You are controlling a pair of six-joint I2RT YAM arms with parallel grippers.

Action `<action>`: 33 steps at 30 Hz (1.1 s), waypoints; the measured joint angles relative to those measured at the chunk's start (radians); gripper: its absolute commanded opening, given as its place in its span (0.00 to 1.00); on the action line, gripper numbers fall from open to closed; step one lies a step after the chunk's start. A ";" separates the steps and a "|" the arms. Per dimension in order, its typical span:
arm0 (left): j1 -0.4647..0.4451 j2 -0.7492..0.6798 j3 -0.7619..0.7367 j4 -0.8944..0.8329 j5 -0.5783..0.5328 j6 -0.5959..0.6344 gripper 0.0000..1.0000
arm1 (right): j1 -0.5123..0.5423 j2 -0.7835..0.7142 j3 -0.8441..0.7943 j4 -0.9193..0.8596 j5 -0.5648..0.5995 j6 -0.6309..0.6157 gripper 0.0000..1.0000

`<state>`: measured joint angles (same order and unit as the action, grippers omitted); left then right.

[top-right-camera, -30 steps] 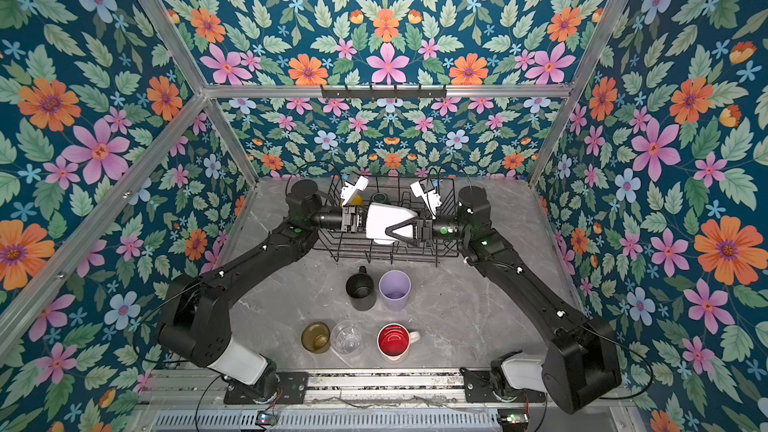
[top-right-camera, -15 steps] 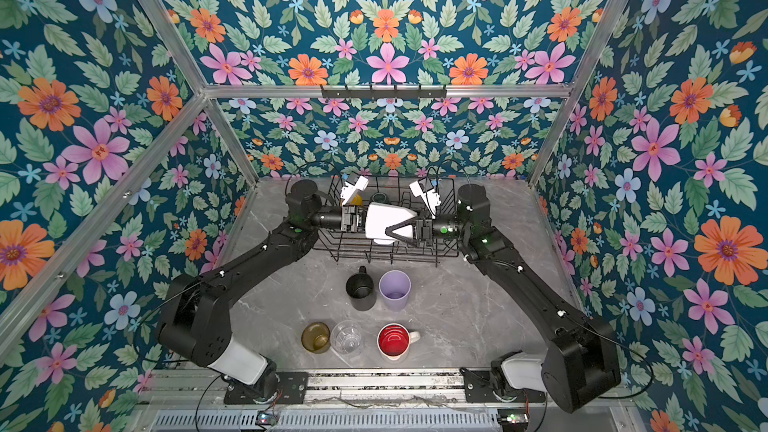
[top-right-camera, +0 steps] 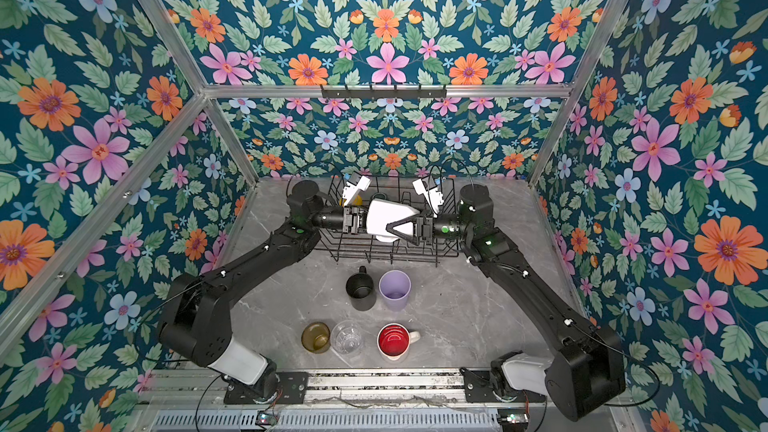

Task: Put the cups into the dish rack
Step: 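Grasp the cream mug's base with the right gripper while the left holds it, then open the left gripper and withdraw it while the right gripper carries the mug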

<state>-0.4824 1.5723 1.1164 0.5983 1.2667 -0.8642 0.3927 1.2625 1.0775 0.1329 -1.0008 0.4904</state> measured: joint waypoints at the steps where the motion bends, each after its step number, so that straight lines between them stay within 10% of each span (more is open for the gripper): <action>1: 0.000 0.000 -0.002 0.000 0.000 0.000 0.54 | -0.002 -0.004 0.002 -0.011 0.005 -0.002 0.00; 18: 0.120 -0.052 -0.013 -0.164 -0.106 0.121 0.62 | -0.132 -0.177 0.008 -0.242 0.050 -0.054 0.00; 33: 0.201 -0.308 0.002 -0.616 -0.554 0.483 0.75 | -0.141 -0.024 0.313 -0.831 0.581 -0.240 0.00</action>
<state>-0.2813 1.2644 1.1183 -0.0174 0.7128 -0.3809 0.2516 1.2388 1.3907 -0.6983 -0.4202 0.2508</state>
